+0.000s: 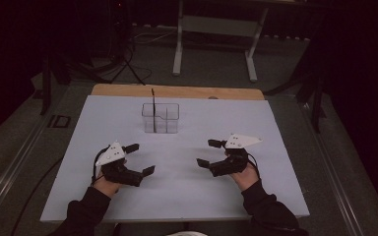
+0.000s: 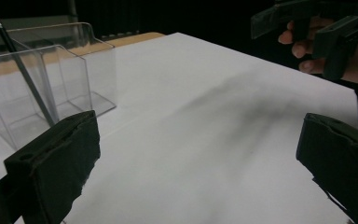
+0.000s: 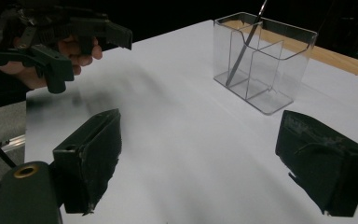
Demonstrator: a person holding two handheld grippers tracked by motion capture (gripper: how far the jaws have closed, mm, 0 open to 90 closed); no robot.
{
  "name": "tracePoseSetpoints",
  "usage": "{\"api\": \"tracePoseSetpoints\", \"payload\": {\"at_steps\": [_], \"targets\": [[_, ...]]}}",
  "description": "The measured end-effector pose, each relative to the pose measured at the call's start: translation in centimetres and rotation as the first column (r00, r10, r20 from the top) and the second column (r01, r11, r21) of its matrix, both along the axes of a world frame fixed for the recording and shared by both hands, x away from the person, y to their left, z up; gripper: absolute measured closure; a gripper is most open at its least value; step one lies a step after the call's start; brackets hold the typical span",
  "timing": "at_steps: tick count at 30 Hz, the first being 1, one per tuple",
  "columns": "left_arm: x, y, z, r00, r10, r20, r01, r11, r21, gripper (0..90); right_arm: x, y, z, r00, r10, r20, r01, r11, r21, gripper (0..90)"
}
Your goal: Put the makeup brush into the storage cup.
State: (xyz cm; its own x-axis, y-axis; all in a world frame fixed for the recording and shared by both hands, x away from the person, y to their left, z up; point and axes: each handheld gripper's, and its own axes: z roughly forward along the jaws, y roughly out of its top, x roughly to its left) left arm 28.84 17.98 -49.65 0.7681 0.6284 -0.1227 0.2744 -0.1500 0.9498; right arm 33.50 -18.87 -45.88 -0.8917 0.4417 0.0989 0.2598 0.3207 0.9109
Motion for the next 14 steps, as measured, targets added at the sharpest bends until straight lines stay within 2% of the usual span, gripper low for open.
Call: {"api": "tracePoseSetpoints", "payload": {"at_steps": [7, 14], "targets": [[-0.12, -0.13, -0.28, 0.9999, 0.013, 0.004, -0.013, 0.9999, 0.002, 0.3, 0.17, -0.13, -0.26, 1.0000, -0.002, -0.006, 0.002, 1.0000, 0.000, 14.2], [-0.20, -0.36, -0.36, 0.9998, 0.013, 0.015, -0.014, 0.9996, 0.025, 0.2, 0.30, -0.39, -0.26, 0.9999, -0.010, -0.008, 0.010, 0.9999, 0.004, 14.4]]}}
